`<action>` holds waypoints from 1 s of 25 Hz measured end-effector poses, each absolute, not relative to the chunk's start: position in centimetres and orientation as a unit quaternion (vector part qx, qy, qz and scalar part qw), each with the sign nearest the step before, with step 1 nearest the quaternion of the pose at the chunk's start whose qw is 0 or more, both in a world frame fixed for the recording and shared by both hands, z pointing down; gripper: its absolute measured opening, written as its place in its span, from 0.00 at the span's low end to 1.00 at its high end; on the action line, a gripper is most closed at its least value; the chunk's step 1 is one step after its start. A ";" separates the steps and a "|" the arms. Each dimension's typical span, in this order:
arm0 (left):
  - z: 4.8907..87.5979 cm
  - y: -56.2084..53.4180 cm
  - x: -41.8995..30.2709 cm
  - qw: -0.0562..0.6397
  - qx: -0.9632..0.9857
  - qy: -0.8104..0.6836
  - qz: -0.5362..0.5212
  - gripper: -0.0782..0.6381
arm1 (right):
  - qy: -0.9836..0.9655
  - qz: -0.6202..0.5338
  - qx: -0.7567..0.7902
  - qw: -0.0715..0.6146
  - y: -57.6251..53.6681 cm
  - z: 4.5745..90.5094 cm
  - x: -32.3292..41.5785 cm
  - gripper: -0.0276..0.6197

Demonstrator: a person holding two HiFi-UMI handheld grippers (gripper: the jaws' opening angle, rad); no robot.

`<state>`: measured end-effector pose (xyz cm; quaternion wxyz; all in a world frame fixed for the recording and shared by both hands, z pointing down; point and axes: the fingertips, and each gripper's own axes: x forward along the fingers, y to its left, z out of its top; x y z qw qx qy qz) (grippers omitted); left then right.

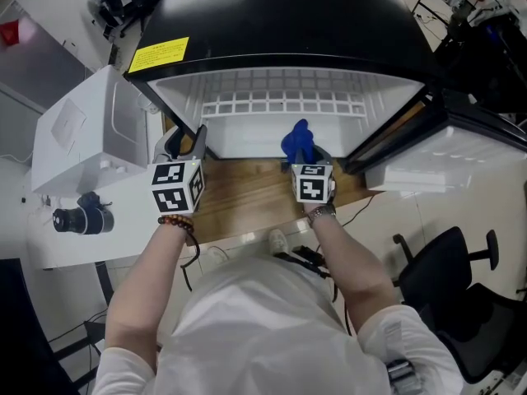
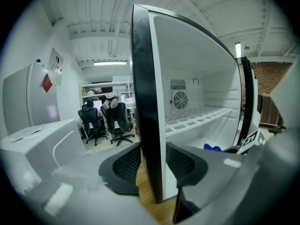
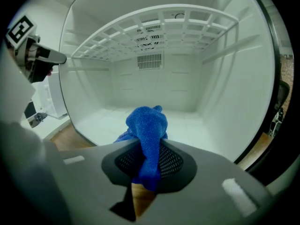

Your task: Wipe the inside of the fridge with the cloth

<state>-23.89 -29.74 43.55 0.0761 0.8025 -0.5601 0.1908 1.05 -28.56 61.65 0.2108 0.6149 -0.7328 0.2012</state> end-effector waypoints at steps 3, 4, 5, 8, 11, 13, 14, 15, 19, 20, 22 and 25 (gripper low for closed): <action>43.5 -29.7 -23.9 0.077 0.802 -0.561 0.190 0.33 | -0.725 0.202 0.624 0.209 -28.4 61.7 2.5 0.15; 43.5 -29.7 -23.9 0.077 0.802 -0.561 0.190 0.33 | -0.723 0.203 0.627 0.208 -28.4 61.7 2.9 0.15; 43.6 -29.7 -23.9 0.077 0.802 -0.561 0.190 0.33 | -0.720 0.204 0.630 0.207 -28.3 61.7 3.3 0.15; 43.6 -29.7 -24.0 0.079 0.801 -0.562 0.189 0.33 | -0.712 0.206 0.639 0.205 -28.2 61.7 4.5 0.15; 43.6 -29.7 -24.0 0.080 0.801 -0.563 0.188 0.33 | -0.703 0.209 0.649 0.202 -28.0 61.8 5.7 0.15; 43.6 -29.7 -24.0 0.081 0.801 -0.563 0.186 0.33 | -0.697 0.212 0.655 0.200 -27.9 61.8 6.5 0.15; 43.6 -29.7 -24.0 0.081 0.801 -0.564 0.186 0.33 | -0.694 0.212 0.658 0.200 -27.8 61.8 6.9 0.15; 43.6 -29.7 -24.0 0.081 0.800 -0.564 0.185 0.33 | -0.691 0.213 0.661 0.201 -27.8 61.8 7.2 0.15; 43.6 -29.7 -24.0 0.082 0.801 -0.563 0.185 0.33 | -0.676 0.214 0.675 0.204 -27.5 61.8 8.4 0.15; 43.6 -29.7 -24.0 0.082 0.802 -0.562 0.185 0.33 | -0.672 0.215 0.678 0.205 -27.4 61.9 8.6 0.15; 43.6 -29.7 -24.0 0.082 0.803 -0.561 0.184 0.33 | -0.664 0.219 0.685 0.206 -27.3 61.9 9.0 0.15; 43.6 -29.7 -24.0 0.083 0.803 -0.561 0.184 0.33 | -0.660 0.224 0.688 0.203 -27.3 61.9 9.2 0.15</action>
